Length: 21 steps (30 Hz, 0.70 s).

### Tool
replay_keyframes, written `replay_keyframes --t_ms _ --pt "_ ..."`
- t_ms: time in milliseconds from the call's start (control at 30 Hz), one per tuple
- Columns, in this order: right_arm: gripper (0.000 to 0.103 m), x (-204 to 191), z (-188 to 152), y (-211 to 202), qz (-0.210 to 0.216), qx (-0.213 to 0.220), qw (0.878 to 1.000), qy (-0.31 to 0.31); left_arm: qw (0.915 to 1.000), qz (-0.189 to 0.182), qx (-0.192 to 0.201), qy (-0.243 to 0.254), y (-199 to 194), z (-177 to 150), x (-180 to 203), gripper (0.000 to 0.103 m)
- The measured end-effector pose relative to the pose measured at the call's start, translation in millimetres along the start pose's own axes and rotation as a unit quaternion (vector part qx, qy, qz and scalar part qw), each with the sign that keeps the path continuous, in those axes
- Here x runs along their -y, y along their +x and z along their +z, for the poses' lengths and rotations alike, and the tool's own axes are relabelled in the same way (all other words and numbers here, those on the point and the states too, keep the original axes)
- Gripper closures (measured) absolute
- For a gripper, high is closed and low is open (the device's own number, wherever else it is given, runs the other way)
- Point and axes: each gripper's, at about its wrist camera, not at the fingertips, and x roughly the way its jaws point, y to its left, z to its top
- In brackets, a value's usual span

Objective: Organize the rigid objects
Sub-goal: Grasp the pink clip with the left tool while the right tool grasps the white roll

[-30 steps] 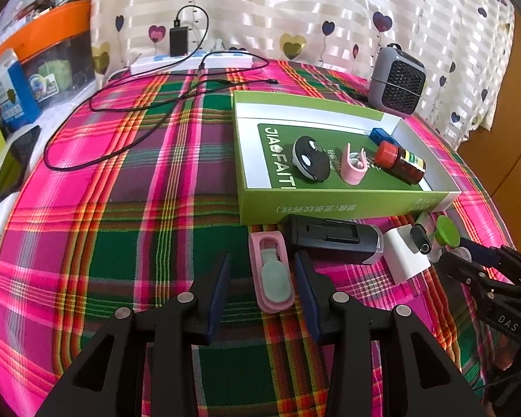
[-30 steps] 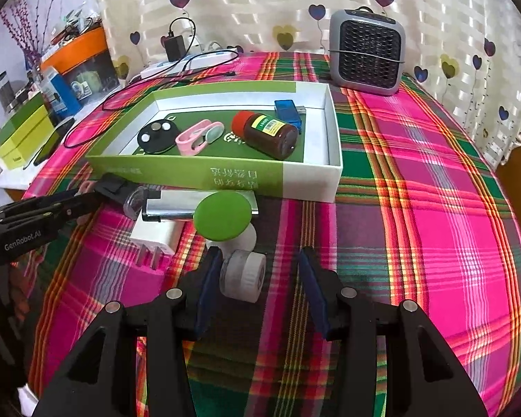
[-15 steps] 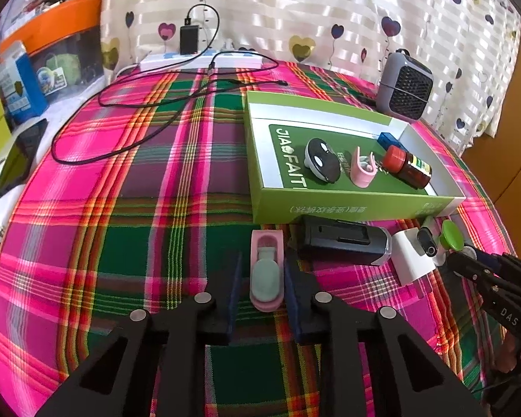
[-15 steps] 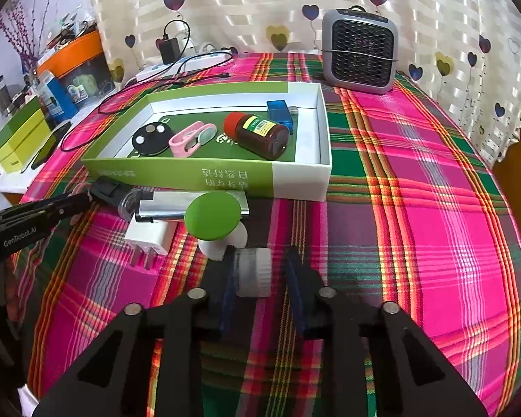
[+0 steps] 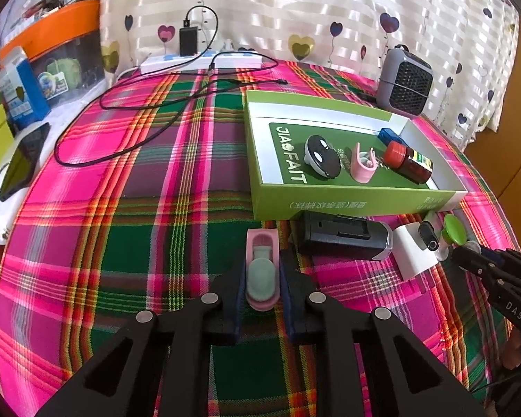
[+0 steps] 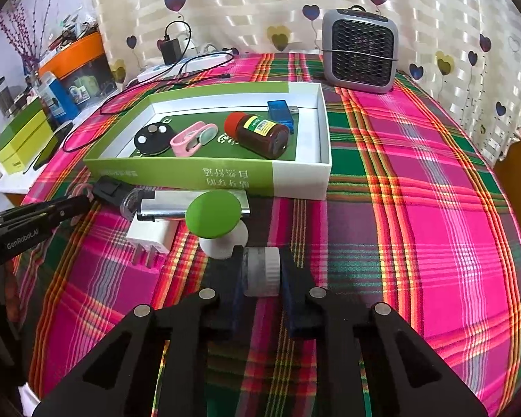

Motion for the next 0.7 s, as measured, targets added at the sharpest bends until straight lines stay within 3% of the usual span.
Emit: replay_keyframes --t_ms 700 --pt "0.083 -1 0 -7 0.016 0.015 1.0 -0.003 0.9996 0.007 0.017 0.019 -14 -1 8 0.086"
